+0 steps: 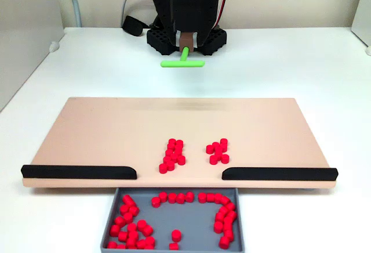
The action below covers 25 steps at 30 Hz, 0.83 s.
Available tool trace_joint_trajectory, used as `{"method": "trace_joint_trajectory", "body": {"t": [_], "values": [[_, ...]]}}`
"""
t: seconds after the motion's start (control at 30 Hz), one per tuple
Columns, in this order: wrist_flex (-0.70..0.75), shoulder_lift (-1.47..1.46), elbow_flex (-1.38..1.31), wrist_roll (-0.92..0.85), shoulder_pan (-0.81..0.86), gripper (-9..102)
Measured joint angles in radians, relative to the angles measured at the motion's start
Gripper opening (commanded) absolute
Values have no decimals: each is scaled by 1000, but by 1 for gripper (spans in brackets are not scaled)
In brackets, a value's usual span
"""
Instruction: Gather the right side granules
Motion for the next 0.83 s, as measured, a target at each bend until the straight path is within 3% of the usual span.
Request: {"method": "trace_joint_trajectory", "body": {"t": [0.83], "values": [[18, 17, 0, -89, 21, 0]]}}
